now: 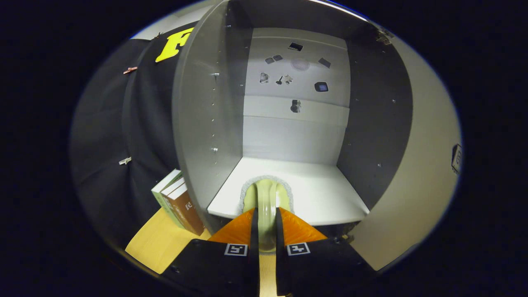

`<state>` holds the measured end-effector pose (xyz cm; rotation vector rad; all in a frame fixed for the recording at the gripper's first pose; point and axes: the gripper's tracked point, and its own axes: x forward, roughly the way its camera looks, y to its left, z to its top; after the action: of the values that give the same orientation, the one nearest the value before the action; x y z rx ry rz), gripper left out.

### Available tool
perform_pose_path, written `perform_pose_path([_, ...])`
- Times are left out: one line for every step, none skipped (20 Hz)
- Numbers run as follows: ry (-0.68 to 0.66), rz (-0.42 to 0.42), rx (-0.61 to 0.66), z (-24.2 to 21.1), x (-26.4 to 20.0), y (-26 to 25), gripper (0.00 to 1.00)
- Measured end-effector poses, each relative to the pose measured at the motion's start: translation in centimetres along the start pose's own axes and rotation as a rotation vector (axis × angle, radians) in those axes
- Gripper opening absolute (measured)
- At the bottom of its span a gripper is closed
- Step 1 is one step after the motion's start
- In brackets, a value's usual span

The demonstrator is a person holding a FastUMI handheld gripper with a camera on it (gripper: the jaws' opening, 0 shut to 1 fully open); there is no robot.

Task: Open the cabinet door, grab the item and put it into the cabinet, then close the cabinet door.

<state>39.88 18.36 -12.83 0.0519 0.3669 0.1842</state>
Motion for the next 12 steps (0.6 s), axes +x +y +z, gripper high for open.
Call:
perform_pose_path([0.003, -0.009, 0.006, 0.3, 1.1, -0.2, 0.20])
perform_pose_path([0.008, -0.025, 0.000, 0.5, 2.3, -0.7, 0.20])
perform_pose_path([0.013, -0.044, -0.011, 0.6, 3.7, -1.2, 0.20])
perform_pose_path([0.018, -0.057, -0.016, 0.7, 4.9, -1.8, 0.20])
perform_pose_path([0.020, -0.072, -0.020, 0.6, 6.2, -2.3, 0.20])
perform_pose_path([0.030, -0.086, -0.020, 0.5, 7.2, -2.9, 0.20])
perform_pose_path([0.033, -0.096, -0.018, 0.6, 8.3, -3.4, 0.20])
perform_pose_path([0.018, -0.109, -0.018, 1.2, 9.1, -4.1, 0.20])
perform_pose_path([0.011, -0.120, -0.015, 1.7, 10.1, -4.5, 0.20])
perform_pose_path([0.011, -0.129, -0.011, 1.9, 10.9, -5.0, 0.20])
perform_pose_path([0.016, -0.135, -0.001, 1.8, 11.5, -5.3, 0.19])
perform_pose_path([0.012, -0.142, 0.011, 2.0, 11.9, -5.5, 0.19])
